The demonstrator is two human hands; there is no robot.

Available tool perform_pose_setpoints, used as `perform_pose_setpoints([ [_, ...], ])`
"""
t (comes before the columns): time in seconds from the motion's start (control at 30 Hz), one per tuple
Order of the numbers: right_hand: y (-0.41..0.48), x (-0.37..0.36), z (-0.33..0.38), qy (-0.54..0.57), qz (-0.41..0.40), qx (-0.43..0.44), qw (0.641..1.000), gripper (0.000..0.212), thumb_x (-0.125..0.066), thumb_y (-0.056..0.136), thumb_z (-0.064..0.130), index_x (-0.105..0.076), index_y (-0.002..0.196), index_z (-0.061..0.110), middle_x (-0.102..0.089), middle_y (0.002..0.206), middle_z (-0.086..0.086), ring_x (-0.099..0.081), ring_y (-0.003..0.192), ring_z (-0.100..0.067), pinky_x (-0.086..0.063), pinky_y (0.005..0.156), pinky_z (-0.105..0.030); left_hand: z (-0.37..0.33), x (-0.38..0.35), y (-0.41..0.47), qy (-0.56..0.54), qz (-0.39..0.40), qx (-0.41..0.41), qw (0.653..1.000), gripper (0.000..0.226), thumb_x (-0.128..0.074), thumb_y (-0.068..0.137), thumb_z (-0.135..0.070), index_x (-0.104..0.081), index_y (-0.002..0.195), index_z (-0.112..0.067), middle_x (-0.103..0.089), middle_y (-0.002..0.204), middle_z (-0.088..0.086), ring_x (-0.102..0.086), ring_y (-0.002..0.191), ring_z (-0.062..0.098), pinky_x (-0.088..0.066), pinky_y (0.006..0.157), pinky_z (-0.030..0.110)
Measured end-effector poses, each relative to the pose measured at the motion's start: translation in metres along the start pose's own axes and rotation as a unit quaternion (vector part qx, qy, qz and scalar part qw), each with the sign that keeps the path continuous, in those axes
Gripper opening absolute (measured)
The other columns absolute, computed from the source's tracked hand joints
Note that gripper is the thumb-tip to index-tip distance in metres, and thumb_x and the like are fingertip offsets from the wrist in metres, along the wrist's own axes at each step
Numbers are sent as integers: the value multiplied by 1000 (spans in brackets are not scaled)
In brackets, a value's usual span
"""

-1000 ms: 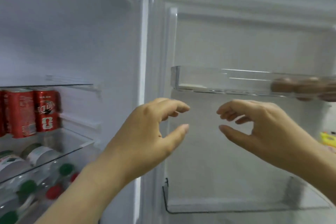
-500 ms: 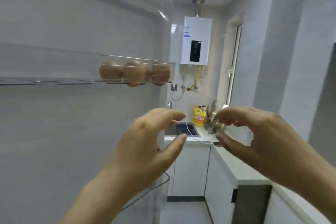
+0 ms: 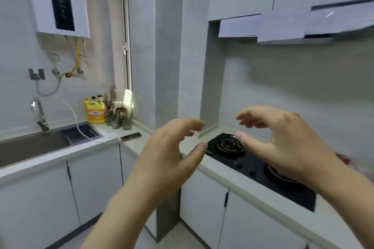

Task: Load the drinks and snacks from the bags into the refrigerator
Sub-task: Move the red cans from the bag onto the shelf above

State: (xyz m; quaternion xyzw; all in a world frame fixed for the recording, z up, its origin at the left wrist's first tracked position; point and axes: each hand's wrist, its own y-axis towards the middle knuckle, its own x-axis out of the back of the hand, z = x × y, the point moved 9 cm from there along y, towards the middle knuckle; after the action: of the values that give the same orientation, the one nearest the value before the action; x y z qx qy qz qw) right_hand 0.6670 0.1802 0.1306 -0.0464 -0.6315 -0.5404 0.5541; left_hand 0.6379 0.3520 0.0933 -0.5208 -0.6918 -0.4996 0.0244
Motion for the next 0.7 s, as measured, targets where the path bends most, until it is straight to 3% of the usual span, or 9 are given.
perform_pose_setpoints([
  [0.27,-52,17,-97,-89,9,-165,982,23,-65,80,36,-65,102,29,-65,93,19,-62,89,0,-53,83,-34,-5,-125,28,-122,130,-32,983,35,-61,88,-33,-58,122,-35,-59,113,-26,-53,105,-11,-45,91,12],
  [0.4,-80,38,-146,-108,6,-222,969,21,-62,81,39,-64,101,32,-65,93,22,-61,90,4,-51,83,-26,-28,-180,45,-146,171,-57,973,34,-60,88,-35,-57,122,-37,-58,114,-26,-51,105,-14,-42,87,5],
  [0.53,-101,60,-194,-111,-19,-263,958,15,-66,78,34,-63,93,34,-64,87,24,-59,86,8,-45,76,-8,-51,-230,65,-167,193,-70,964,33,-61,86,-32,-60,119,-33,-60,112,-24,-53,105,-11,-45,91,12],
  [0.7,-107,83,-264,-95,-59,-285,952,18,-70,79,23,-60,82,37,-66,81,22,-61,83,6,-47,76,-11,-87,-290,98,-173,198,-84,961,35,-61,87,-33,-59,122,-33,-61,114,-24,-54,106,-10,-48,94,22],
])
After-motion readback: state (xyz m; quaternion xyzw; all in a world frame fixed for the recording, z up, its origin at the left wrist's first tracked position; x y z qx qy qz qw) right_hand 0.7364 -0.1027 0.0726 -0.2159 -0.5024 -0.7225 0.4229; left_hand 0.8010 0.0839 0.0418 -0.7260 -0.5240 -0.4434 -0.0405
